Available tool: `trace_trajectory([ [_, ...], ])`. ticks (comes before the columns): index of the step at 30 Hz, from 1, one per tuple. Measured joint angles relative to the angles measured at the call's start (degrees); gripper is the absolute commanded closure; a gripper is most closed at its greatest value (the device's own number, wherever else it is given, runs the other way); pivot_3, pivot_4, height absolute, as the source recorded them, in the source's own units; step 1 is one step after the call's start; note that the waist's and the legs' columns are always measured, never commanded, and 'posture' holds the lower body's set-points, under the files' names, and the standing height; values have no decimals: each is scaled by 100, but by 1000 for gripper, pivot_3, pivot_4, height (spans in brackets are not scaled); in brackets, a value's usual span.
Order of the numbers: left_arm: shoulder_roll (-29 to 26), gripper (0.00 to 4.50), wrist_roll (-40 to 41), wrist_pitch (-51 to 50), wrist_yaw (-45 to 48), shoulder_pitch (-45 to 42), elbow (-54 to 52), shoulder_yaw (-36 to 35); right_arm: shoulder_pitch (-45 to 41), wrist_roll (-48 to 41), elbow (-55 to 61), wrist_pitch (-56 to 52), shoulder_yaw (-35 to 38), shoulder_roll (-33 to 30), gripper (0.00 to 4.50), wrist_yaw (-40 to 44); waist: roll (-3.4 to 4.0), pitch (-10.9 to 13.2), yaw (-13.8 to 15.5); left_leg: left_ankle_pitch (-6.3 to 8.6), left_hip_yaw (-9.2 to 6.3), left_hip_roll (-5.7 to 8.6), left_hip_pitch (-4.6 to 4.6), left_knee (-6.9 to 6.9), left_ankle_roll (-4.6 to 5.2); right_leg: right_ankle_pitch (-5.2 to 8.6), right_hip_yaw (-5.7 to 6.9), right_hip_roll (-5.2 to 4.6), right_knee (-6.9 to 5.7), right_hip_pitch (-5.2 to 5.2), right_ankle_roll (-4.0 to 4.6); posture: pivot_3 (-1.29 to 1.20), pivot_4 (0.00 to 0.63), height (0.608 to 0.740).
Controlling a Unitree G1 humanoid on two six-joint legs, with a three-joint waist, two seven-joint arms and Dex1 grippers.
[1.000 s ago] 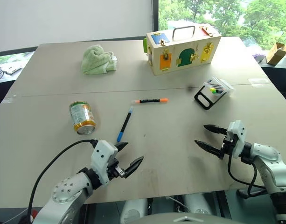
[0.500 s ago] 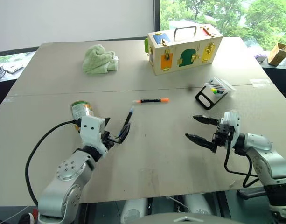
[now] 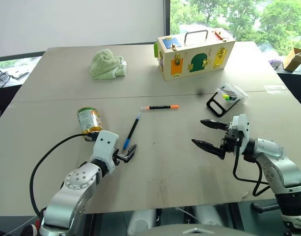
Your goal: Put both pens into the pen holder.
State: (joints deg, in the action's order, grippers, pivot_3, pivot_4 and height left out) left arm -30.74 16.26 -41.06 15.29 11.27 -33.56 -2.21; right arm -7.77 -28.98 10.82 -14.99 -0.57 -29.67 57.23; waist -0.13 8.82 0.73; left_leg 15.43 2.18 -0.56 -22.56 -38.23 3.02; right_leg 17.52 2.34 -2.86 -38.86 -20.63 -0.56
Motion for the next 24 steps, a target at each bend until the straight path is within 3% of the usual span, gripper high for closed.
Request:
trace_trajectory([
  [5,22,3412,-29,107,169,10,37,120,28,0,10,1,0,-1,0,-29,21,-19,-11,0,1,-1,5,2,0,0,-1,-3,-5,-1,1,0,150,740],
  [8,42,4457,-56,171,198,12,81,158,27,0,10,7,0,-1,0,-31,37,-30,-13,0,1,-2,6,4,0,0,-1,-4,-6,-1,1,0,150,740],
  [15,322,4457,107,674,453,77,273,-29,-90,-36,9,-247,2,252,0,-473,42,-32,-12,0,1,-2,-2,3,0,0,-1,-8,-4,-8,1,0,150,740],
  [19,642,4457,695,897,921,69,237,-70,-451,-324,89,-1147,-32,651,0,-1154,21,-18,-6,0,1,-2,-21,2,-1,-1,2,-10,0,-21,1,0,150,740],
  [24,630,4457,1713,875,1605,95,-179,-209,-747,-961,270,-2661,-122,842,0,-1753,15,-13,-11,-1,1,-1,-37,3,-4,0,4,-11,18,-27,2,0,150,740],
])
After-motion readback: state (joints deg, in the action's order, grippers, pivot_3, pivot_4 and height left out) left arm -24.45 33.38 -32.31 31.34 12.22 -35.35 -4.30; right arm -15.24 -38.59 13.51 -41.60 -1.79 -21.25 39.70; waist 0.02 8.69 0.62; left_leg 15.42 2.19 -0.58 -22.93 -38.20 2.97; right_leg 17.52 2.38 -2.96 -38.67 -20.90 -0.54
